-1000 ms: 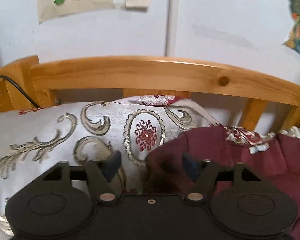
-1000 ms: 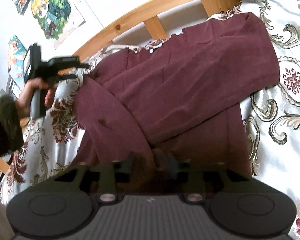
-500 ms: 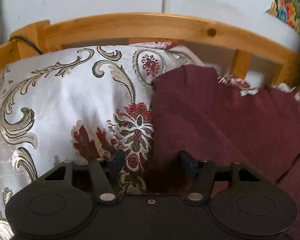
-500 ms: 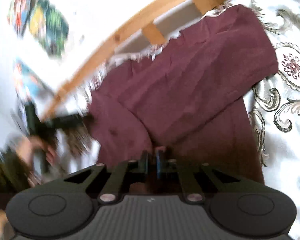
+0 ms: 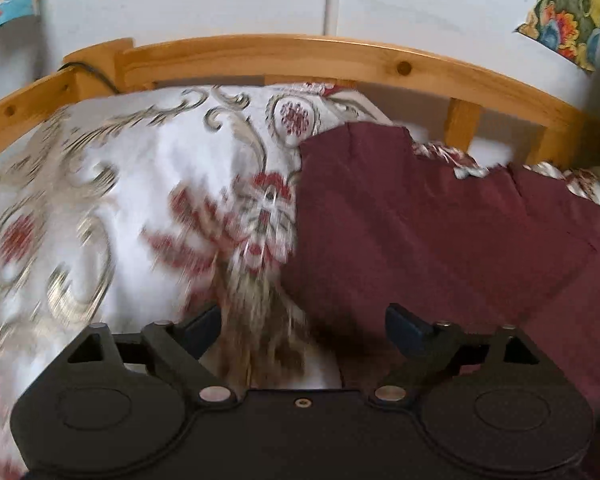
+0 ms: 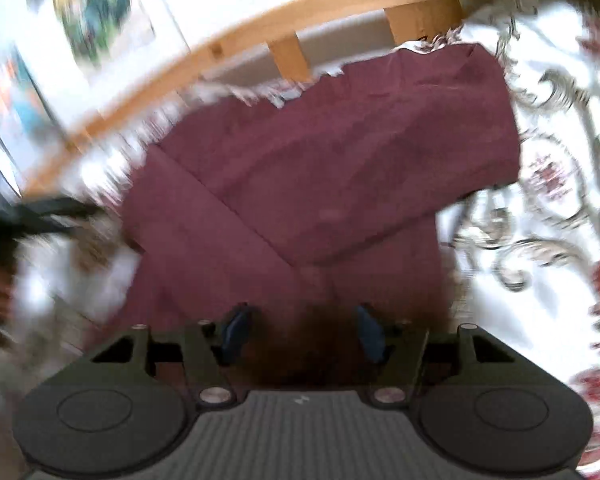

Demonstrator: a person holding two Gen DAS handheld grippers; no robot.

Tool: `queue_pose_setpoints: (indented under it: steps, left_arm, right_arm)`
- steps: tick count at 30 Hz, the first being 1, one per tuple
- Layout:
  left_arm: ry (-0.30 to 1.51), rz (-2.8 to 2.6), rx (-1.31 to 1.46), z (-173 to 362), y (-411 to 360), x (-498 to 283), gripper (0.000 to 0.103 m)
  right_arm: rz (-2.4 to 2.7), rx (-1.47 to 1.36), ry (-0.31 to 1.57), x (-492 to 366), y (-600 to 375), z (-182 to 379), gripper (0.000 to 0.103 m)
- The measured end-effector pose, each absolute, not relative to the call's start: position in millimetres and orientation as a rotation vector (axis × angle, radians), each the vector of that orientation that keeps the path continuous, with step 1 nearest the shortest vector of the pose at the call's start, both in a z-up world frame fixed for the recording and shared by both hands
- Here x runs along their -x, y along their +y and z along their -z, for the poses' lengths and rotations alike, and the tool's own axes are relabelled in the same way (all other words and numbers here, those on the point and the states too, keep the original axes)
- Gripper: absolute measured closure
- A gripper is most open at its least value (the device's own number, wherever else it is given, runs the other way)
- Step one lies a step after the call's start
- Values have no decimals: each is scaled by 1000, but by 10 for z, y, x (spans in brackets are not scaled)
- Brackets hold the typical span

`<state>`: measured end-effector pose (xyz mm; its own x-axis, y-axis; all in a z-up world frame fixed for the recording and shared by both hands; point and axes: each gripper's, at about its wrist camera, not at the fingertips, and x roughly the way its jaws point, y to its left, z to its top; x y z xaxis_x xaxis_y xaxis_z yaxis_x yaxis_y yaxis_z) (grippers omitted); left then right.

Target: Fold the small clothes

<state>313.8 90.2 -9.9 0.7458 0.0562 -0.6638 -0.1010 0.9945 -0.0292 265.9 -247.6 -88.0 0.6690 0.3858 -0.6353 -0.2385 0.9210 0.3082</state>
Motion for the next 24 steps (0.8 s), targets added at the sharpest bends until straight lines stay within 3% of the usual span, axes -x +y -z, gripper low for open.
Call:
queue_pose_setpoints:
  steps: [2, 8, 16, 24]
  left_arm:
    - [750, -81, 51, 74, 866, -2872, 9]
    - [772, -108, 113, 40, 886, -2138, 1]
    - [903, -119, 198, 360, 970, -1877, 1]
    - [872, -37, 290, 362, 957, -1892, 1]
  right_arm:
    - [-285, -82, 758, -2630, -2356, 932, 50]
    - [-312, -132, 694, -2457, -2421, 831, 48]
    - [-279, -23, 659, -2193, -2395, 819, 14]
    - [-301, -65, 609, -2210, -2401, 823, 7]
